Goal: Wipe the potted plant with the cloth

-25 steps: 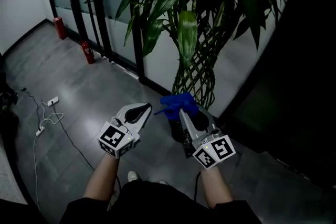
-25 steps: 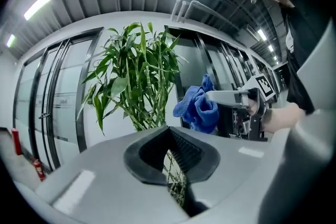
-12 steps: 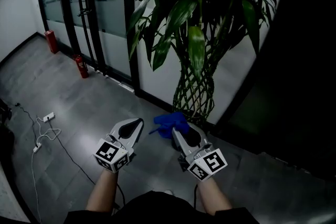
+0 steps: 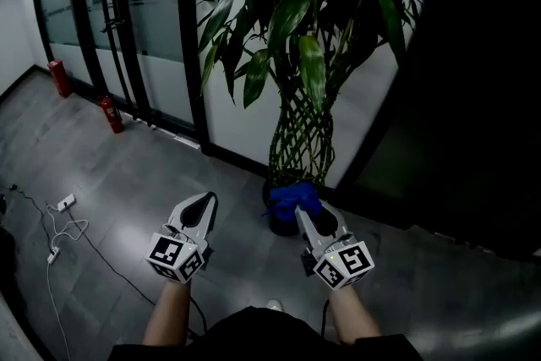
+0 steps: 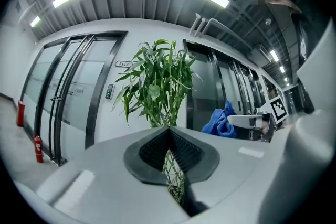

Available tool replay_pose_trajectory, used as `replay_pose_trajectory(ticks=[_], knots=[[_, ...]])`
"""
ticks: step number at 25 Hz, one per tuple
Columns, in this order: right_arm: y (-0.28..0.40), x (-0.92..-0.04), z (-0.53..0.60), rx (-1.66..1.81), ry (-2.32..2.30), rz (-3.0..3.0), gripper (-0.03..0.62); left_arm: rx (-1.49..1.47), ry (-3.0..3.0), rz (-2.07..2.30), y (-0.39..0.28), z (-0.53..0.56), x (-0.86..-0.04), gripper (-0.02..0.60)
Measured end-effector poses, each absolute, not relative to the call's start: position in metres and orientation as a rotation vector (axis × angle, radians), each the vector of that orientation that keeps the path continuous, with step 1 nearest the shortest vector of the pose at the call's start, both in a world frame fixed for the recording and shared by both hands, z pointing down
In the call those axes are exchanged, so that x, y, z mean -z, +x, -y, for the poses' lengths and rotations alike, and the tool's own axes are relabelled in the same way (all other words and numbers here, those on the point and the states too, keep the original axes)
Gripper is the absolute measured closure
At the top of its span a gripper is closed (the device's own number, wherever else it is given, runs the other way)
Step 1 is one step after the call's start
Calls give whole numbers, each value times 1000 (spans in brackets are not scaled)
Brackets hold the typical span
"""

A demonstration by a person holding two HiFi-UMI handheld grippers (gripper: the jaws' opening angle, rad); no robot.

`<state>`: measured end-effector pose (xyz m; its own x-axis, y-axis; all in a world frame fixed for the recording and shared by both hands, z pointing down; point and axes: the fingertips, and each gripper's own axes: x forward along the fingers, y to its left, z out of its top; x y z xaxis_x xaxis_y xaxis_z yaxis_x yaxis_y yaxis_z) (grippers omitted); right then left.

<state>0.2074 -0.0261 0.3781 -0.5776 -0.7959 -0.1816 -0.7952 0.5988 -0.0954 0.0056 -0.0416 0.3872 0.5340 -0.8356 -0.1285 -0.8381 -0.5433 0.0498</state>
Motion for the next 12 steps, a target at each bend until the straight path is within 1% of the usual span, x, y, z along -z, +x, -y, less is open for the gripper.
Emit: replay_pose_trajectory(ticks=[6, 12], knots=[[235, -377, 17, 89, -1394, -2495, 490, -231, -2758, -1478, 10, 37, -391, 575], [242, -390, 6, 124, -1450, -2485, 490, -229, -2770, -1448, 21, 28, -399, 575]])
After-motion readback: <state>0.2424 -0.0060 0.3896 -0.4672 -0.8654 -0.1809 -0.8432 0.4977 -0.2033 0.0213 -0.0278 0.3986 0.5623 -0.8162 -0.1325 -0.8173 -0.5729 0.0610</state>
